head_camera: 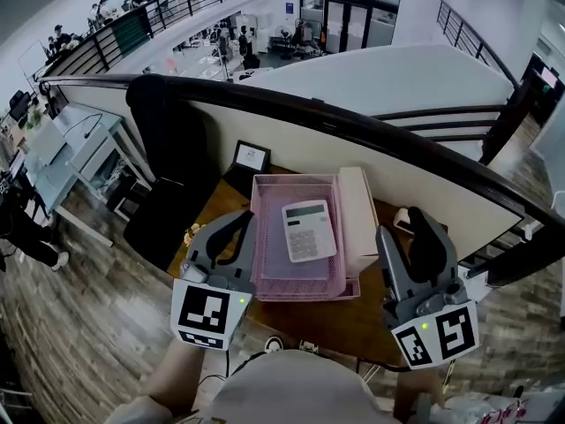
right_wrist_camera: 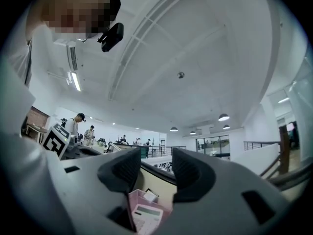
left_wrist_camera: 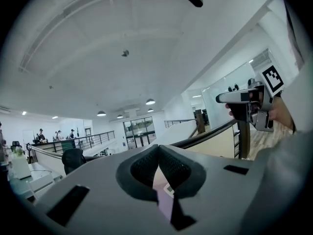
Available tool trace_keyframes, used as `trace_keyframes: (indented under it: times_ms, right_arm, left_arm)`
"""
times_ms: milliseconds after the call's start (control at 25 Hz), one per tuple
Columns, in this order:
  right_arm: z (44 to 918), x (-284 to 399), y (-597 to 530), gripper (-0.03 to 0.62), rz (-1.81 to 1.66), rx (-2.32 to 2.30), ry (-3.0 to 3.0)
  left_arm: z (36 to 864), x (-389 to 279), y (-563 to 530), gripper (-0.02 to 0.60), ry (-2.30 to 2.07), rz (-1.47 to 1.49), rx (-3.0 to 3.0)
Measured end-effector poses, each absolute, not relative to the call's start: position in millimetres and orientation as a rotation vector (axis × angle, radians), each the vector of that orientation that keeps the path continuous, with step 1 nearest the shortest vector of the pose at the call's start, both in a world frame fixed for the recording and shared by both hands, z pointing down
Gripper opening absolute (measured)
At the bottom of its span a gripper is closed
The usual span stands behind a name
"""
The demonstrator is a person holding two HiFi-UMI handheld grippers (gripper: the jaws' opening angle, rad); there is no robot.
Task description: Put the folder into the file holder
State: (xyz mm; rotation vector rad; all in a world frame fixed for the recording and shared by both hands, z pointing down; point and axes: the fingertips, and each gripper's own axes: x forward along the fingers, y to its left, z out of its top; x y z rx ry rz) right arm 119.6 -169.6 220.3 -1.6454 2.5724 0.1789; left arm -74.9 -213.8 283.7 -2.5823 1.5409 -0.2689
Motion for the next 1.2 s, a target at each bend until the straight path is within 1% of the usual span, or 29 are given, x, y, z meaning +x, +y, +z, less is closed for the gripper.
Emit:
trace_keyframes:
  times_ms: [200,520,600,720,760,960,1200]
  right_arm:
    - [218.8,119.0,-164.6,0.171,0.162,-1.647,2.573]
    - [253.1,111.3,-161.8,0.122,0.011,-1.622,2.647]
    - [261.5,109.4,-160.5,0.085,0.004,-1.625,2.671]
    - [276.5,106.6,-158.5,0.015,0.004,-1.646,2.71]
    - [281.8,105.5,-157.4,0.005,-0.002,-1.652,2.728]
    - [300.7,94.8,-150.3,0.003,0.001,-1.647,2.821]
    - [299.7,92.5,-148.8,0.003,0.017,-1.636,2.834]
  left_arm:
    - [280.8,-86.8,-205.7,0.005,1.554,-0.266,-2.564]
    - [304.8,-101.4,-188.7,0.005,1.579,-0.342,-2.585]
    - [314.2,-103.8,-187.0,0.005,1.589,-0.372,-2.593]
    - [324.9,-107.2,-184.8,0.005,1.602,-0.399,-2.603]
    - [326.8,-107.7,-183.9,0.005,1.604,-0.403,-2.606]
    - [335.2,-110.3,-181.1,0.005,1.606,-0.428,-2.612]
    - [332.8,-107.9,-181.4,0.003,1.598,-0.422,-2.615]
